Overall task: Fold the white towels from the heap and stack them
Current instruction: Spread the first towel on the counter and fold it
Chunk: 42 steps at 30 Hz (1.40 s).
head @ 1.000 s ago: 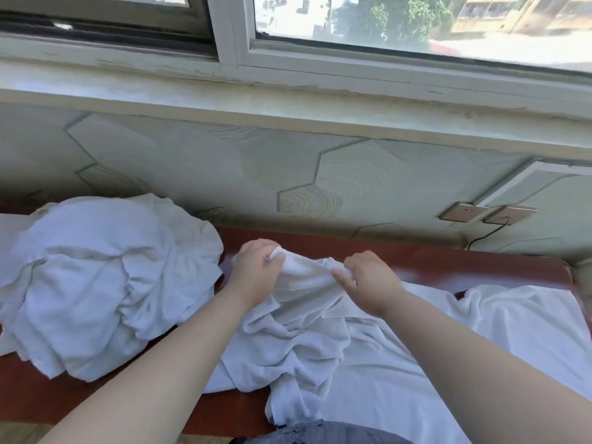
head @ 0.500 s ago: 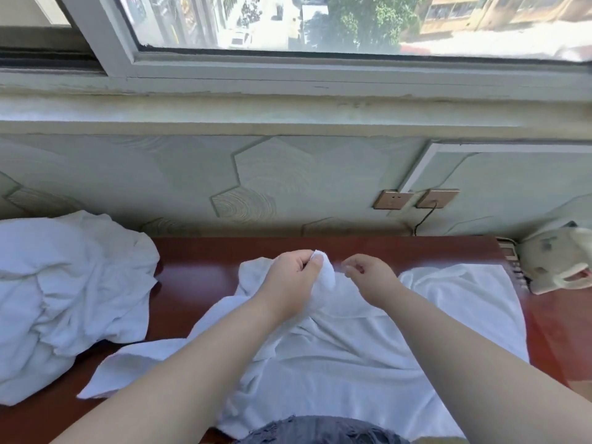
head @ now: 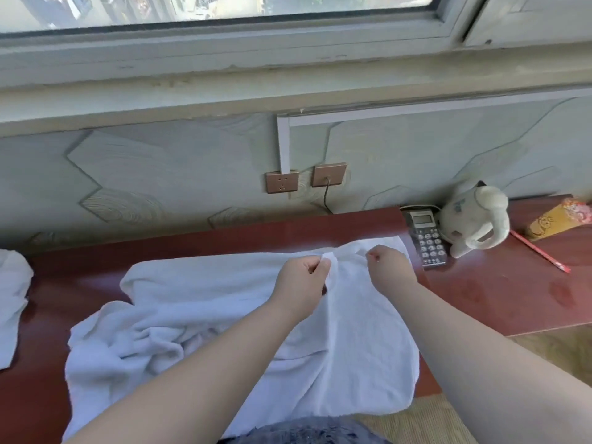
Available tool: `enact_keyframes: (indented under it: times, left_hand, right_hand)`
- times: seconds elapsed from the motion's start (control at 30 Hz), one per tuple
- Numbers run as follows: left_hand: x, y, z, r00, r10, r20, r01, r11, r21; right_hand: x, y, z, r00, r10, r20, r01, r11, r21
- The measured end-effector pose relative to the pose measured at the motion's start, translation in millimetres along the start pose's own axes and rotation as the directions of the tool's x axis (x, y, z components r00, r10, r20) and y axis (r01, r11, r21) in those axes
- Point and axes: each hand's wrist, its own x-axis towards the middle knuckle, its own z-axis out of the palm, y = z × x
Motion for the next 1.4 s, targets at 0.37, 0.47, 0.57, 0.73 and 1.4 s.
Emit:
enact_keyframes:
  times: [0.37,0.47,0.57,0.73,1.4]
  left_hand:
    - [53.8,-21.1,54.8,0.972,-0.192,-0.134,0.191,0.981,-0.025]
    - [57.5,-23.5,55.9,0.961,-0.235,-0.148,0.223,0.970,-0.093]
    - [55.3,-18.0,50.6,0.946,-0.254,-0.201,0.225,0.962,-0.156]
    - [30.3,-1.1,26.5,0.955,-0.198,-0.220,0.136,0.954,-0.265]
    - [-82.7,-8.1,-112.4,0.903,-0.014,-0.429,-0.187,0.887,-0.423]
  right_hand:
    - [60.0,45.9,-4.4,0.948,0.319,0.016,-0.314,0.921,0.232]
    - [48.1,31.4,-1.6,0.966,0.260,0.006,-0.251,0.926,0.281]
    - [13.5,4.1,-1.0,0.999,0.029,-0.038,-0.015,0.950,0.313]
    - [-50.5,-55.7,-8.4,0.951,-0.303,-0.053,0.301,0.880,0.367]
    - [-134.0,-205.9,-35.2,0.568,-0.822,-0.038,0.792,0.534,0.295]
